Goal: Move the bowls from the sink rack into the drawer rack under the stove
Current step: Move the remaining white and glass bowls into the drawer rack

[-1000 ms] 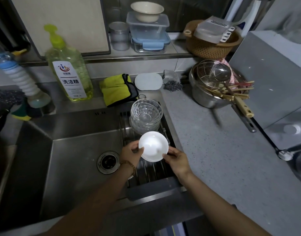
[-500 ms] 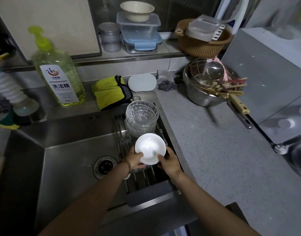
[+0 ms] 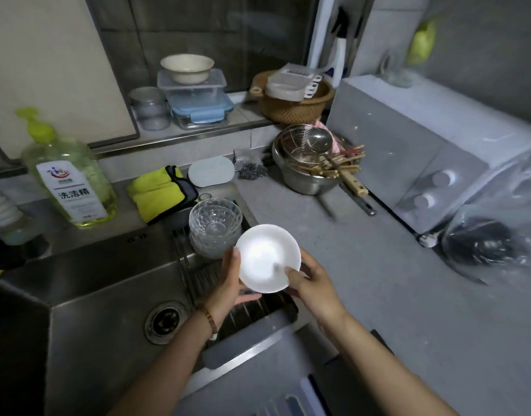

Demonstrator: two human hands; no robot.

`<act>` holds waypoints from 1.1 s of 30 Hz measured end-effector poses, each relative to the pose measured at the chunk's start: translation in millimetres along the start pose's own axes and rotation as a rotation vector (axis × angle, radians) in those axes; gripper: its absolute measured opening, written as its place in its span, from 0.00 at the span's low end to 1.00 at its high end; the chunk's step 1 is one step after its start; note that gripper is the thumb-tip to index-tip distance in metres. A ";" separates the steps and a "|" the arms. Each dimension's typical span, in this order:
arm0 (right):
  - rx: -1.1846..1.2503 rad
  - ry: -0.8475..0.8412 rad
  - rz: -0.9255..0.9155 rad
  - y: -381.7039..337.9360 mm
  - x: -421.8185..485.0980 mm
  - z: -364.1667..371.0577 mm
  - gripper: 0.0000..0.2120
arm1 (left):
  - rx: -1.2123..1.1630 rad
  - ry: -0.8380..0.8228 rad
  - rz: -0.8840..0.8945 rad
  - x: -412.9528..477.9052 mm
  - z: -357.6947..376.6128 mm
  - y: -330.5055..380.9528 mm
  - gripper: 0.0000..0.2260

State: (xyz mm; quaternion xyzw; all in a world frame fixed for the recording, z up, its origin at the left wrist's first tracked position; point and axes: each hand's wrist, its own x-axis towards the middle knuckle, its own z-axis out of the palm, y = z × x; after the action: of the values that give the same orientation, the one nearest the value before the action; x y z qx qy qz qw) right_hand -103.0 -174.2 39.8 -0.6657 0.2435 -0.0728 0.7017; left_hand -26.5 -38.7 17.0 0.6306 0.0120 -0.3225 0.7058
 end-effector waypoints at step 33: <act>0.097 1.086 -0.132 -5.1 -531.1 -319.3 0.16 | 0.301 -1.108 -0.279 -379.1 431.4 -135.8 0.30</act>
State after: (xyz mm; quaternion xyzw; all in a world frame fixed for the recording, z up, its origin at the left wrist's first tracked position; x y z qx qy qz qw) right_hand -704.4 -235.2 176.2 -0.5132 0.5245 -0.4609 0.4991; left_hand -558.8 -258.8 145.8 0.4542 -0.3216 -0.6915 0.4605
